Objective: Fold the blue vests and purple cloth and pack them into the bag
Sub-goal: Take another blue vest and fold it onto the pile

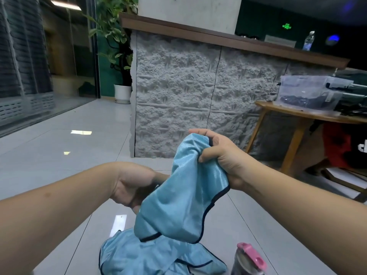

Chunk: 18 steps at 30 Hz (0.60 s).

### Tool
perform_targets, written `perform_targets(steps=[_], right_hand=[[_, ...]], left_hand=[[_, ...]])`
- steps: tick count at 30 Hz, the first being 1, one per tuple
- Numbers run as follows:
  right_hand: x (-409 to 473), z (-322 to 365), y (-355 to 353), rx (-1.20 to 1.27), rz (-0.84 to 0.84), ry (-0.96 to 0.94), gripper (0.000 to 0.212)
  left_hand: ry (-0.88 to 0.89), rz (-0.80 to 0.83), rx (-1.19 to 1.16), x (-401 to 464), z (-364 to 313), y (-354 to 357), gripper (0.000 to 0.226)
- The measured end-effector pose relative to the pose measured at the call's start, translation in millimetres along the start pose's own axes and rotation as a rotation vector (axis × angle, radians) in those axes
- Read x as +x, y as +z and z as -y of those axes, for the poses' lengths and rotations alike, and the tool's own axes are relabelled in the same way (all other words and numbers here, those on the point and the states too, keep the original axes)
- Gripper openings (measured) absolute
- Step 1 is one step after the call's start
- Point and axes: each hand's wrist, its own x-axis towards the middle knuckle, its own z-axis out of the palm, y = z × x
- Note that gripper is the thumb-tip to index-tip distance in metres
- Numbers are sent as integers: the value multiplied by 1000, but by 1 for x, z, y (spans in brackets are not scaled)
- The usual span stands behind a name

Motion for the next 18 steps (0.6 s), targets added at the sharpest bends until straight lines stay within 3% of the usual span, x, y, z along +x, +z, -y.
perform_targets(steps=[3,7,10,13,16,18], right_hand=[[2,6,3,13,64,31,71],[3,10,7,85,121,55,70],[2,13,9,164,144,59,70],[-1,15,10,266,188,66,72],[-3,16,13,332,222,75,70],[-5,15,15,349,243,79,67]], left_hand=[[61,5,-26,1,4,4,50],[213,-71,-231,14,12,9,30],[275,15,-373,24,22,11,44],[295,149,-356,23,28,15,43],[322,264,-284,21,33,21,65],[299,294,-370,22,36,28,75]])
